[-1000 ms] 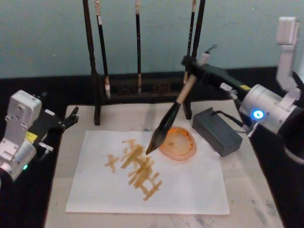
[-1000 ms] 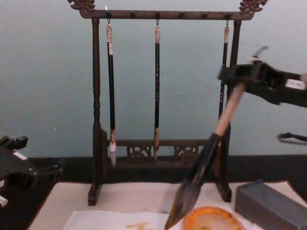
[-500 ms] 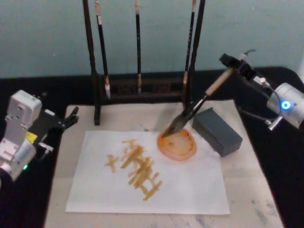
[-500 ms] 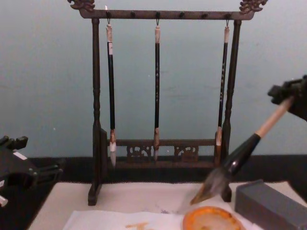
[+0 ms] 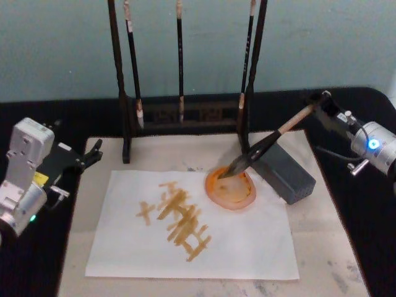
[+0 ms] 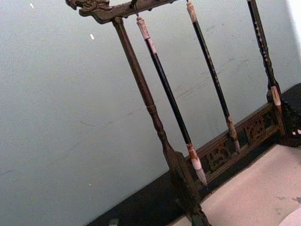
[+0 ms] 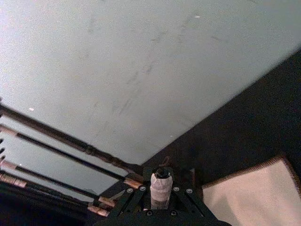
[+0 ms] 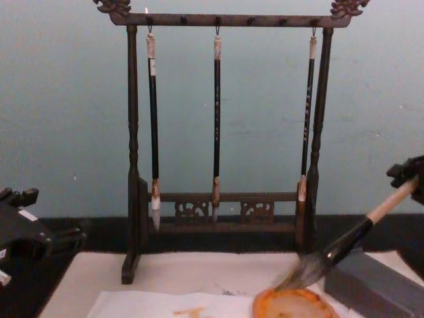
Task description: Pick up the brush from the inkstone, write on the paper, then place the brush back to its original position.
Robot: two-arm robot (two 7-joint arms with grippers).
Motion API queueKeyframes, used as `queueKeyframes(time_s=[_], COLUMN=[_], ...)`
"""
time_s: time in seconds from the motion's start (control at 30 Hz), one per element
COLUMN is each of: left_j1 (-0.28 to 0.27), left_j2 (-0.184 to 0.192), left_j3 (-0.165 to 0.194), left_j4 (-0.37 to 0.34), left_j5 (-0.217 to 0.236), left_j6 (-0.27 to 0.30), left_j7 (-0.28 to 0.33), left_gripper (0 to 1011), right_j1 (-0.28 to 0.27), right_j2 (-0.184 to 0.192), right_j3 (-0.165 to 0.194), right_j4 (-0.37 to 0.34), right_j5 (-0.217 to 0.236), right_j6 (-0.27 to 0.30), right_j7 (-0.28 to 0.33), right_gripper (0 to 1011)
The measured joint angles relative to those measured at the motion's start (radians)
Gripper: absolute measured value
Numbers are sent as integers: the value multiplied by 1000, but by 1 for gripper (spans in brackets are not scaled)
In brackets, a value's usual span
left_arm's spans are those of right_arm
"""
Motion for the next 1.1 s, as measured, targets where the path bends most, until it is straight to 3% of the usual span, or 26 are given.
queueKeyframes(time_s=[0.37, 1.1], left_j1=[0, 0], left_j2=[0, 0], left_j3=[0, 0], left_j4=[0, 0], left_j5=[0, 0], left_j6=[0, 0], left_j7=[0, 0], left_gripper=[1010, 1010], right_j1=[45, 65], right_j2=[-4, 17], right_j3=[-10, -77], right_j4=[113, 155], right_j5=[57, 86], right_j6=[25, 30], right_j7=[-3, 2], right_gripper=[148, 148])
